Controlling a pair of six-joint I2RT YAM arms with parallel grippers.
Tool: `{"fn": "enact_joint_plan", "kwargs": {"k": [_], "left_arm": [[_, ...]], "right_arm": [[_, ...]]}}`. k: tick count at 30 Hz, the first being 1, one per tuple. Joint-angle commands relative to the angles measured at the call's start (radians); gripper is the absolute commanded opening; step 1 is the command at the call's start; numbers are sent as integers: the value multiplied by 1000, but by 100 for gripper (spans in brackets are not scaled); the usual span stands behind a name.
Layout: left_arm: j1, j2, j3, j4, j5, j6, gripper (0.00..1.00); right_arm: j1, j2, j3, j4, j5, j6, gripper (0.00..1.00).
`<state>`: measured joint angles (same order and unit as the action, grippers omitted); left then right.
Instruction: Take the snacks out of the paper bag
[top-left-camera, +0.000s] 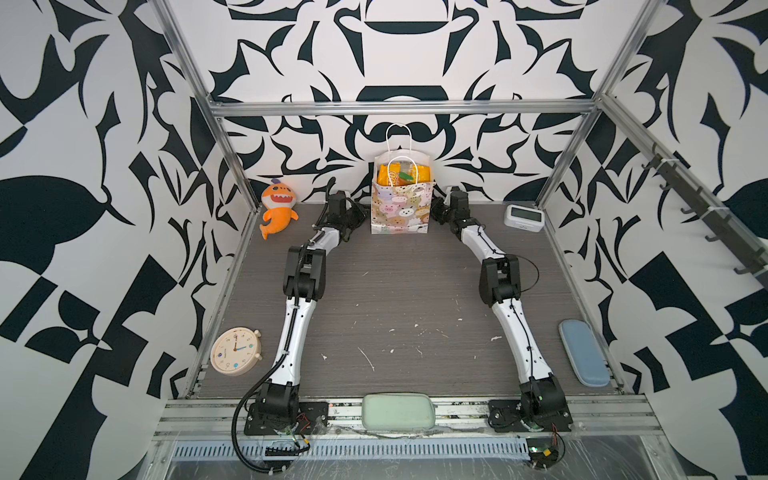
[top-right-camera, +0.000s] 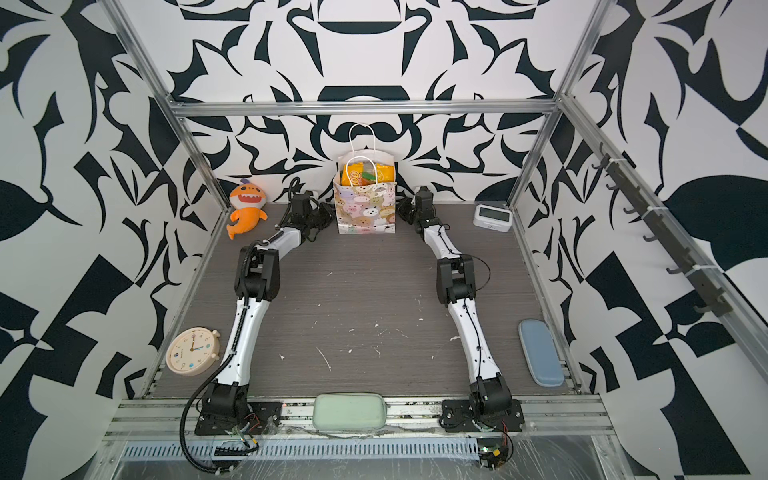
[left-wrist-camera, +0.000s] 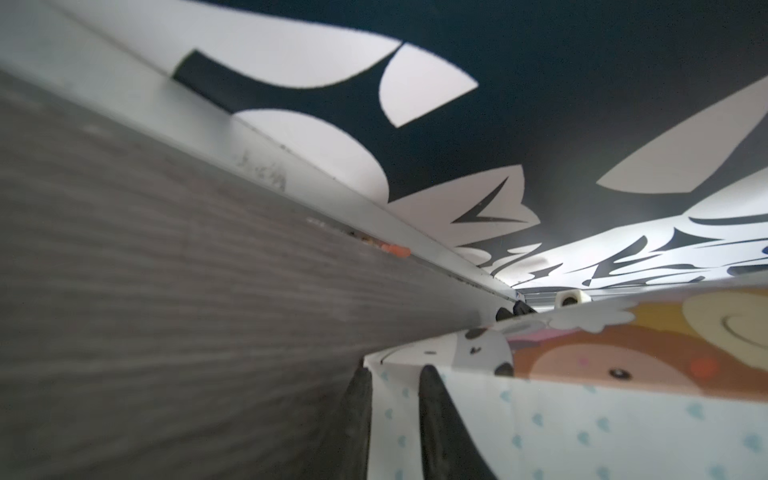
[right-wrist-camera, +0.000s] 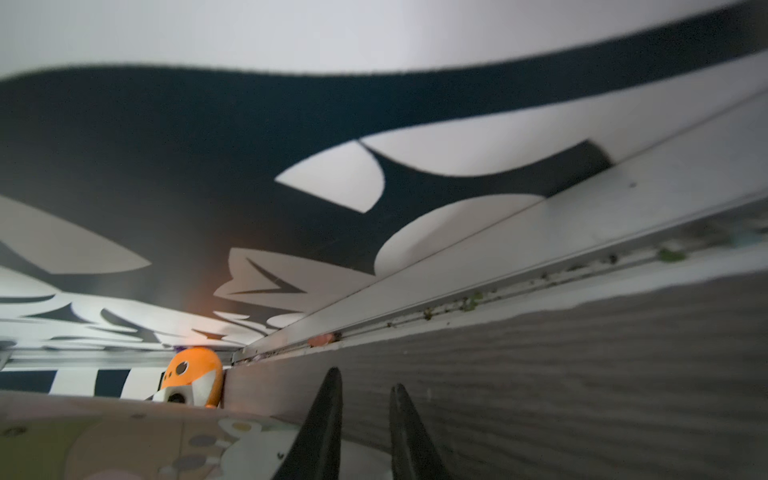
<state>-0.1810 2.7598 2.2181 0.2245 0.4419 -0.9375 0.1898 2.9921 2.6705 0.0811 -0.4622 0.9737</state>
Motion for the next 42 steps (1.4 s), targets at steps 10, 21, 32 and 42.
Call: {"fn": "enact_joint_plan", "kwargs": {"k": [10,21,32,42], "left_arm": [[75,-161,-229,8,-41,26,23],[75,-264,-451,63,-39,13,21],[9,-394,-648,103,-36,14,20],[-116,-543,-908,201,-112,-32,20]], "right_arm": [[142,-262,-397,164,-124,-57,21],[177,-603,-997,521,74,32,21],[84,-989,-1447,547,310,-36,21],[30,-1252,-1781,562,361,-120,21]]}}
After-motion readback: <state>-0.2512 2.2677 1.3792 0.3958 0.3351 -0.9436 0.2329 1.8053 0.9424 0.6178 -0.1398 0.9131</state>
